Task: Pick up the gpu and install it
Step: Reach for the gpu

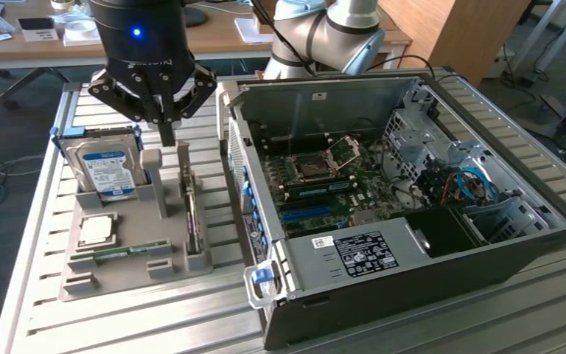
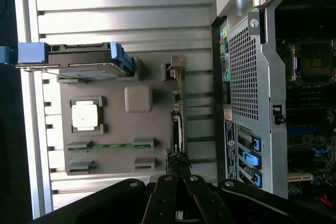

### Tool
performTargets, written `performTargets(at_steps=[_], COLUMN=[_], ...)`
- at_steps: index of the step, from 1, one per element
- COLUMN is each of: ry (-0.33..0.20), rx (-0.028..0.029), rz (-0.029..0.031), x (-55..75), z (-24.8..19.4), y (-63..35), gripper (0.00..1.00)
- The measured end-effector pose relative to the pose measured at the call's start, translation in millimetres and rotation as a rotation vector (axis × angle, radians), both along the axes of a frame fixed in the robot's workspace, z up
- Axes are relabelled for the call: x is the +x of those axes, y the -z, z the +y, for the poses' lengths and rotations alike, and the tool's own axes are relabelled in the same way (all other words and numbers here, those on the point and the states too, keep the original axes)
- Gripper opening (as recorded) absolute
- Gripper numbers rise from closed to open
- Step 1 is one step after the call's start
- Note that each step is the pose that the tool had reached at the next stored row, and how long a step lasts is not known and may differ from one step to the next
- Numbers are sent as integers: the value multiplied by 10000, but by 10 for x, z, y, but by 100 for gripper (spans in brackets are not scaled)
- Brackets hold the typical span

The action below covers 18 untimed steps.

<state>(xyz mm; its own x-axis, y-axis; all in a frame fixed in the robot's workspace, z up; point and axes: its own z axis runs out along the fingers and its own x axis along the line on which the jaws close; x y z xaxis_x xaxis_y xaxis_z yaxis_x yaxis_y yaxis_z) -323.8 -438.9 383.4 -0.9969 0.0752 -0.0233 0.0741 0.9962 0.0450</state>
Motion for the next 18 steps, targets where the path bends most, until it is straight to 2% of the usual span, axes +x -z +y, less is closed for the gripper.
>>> performTargets(at_steps=[18], ry=[0], rx=[0], rz=[1], x=[-2], z=[0], y=[50], gripper=[11])
